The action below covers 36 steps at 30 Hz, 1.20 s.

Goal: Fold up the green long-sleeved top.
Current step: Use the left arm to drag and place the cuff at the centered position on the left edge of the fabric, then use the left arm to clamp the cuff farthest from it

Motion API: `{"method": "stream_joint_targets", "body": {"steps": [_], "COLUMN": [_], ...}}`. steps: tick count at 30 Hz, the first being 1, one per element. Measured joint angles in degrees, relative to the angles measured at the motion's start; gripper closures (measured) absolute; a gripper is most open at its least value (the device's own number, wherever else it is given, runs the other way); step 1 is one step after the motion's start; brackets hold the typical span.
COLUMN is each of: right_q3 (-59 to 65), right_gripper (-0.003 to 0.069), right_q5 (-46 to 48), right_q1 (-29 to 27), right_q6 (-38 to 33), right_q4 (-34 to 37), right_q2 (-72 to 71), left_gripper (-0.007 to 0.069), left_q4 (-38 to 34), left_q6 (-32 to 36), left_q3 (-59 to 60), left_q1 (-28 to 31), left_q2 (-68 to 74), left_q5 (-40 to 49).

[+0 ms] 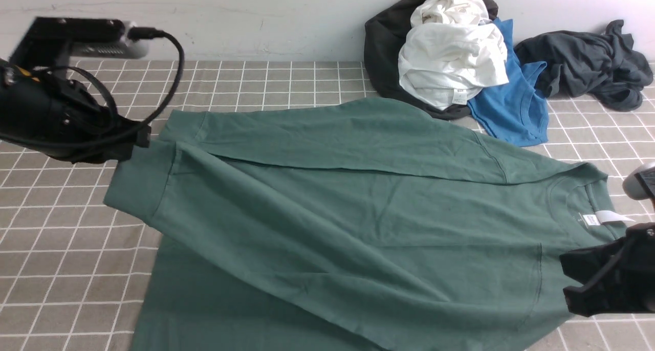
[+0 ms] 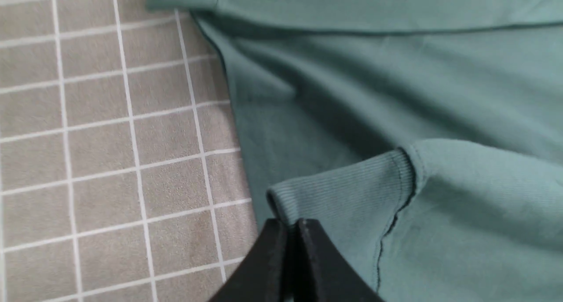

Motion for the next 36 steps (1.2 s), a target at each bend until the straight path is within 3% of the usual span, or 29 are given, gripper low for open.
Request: {"method": "stream_joint_targets", "body": {"steps": [3,8,10,14,24,26,30,36], "right_q3": [0.00,0.00,0.00,0.00,0.00,0.00,0.00,0.00], "right_gripper": [0.0669,0.0669,0.0669,0.0669,0.0669,0.0669,0.0669,0.0669], "right_q5": [0.00,0.00,0.00,-0.07,-1.08,-1.08,-1.33,-1.35], "right_q1": [0.00,0.00,0.00,0.00,0.00,0.00,0.00,0.00], "right_q6": [0.00,0.00,0.00,0.00,0.00,0.00,-0.12,-0.12], "right_q4": [-0.01,0.28,0.28,0.28,0.34,0.15,-0.95,-1.12], "right_q2": [0.00,0.00,0.00,0.00,0.00,0.04,0.84,2.83], "left_gripper": [0.0617,0.0491,0.0377,0.0254,0.0232,0.0232,0.0232,0.0230], "left_q4": [0.37,1.88,3.48,6.86,8.98,9.37,11.13,11.42], "left_q6": [0.00,-0.27,-1.47,-5.40,-12.60,-14.49,-25.53,-29.78], "left_q3": [-1.86,-10.60,-17.44,-28.34,-50.78,-52.23,-56.03,-56.87], "left_q1": [0.00,0.00,0.00,0.00,0.00,0.00,0.41,1.03], "left_q2": [6.82,20.15,23.70,28.55,47.46,48.92,52.50,52.71], "left_q5": [0.00,3.88,5.43,4.30,3.03,3.03,3.12,5.96]}}
